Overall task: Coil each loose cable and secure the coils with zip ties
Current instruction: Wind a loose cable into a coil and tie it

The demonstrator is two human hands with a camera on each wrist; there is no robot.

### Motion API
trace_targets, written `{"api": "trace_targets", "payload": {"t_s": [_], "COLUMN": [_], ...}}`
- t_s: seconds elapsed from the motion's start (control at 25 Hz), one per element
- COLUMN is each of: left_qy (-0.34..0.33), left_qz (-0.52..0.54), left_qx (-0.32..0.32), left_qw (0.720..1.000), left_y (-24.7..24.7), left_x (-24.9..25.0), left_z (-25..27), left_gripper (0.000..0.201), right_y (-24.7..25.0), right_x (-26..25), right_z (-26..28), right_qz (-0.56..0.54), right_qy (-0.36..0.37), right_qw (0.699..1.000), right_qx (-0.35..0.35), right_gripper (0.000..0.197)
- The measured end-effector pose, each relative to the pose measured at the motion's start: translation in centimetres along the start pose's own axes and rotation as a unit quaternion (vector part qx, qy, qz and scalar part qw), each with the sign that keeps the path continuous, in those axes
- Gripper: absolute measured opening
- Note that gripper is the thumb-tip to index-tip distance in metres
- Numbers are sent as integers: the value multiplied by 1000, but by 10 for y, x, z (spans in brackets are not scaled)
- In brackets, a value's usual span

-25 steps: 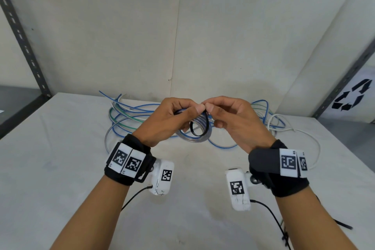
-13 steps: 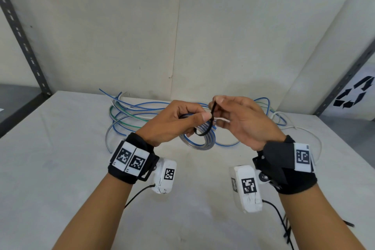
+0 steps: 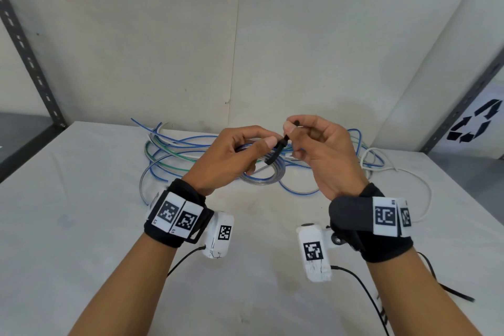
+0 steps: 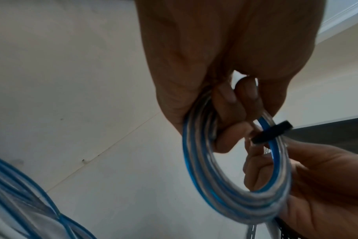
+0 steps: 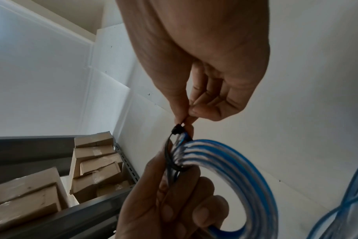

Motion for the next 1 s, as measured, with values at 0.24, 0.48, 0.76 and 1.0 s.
{"api": "trace_targets", "payload": {"t_s": [0.24,0.48,0.76,1.0], "left_qy": [2,8,47,48], "left_qz": [0,10,101,92], "left_qx": [-1,-2,93,97], "left_qw": [1000,1000,989,990], "left_y": [0,-12,-12,-12], "left_x": [-1,-5,-14,-15], "left_z": [0,-1,-1,0], "left_gripper": [22,28,25,22], "right_y": [11,28,12,-9], "right_x": [9,24,38,39], "right_z": [-4,-15,-18,-4], "right_qz": [-2,-8,-129,-40], "right_qy": [7,-11,-103,-98], "right_qw": [999,995,986,994], "right_qx": [53,98,38,8], "right_gripper": [3,4,14,36]}}
Point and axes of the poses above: each hand's wrist, its own z-axis away from the middle knuckle, its own y-axis out of the back of the hand, x = y × z, the point moved 9 cm from there along -z, towards the middle knuckle, and after that the axes turned 1 degree about -x, right-handed, at the moved point
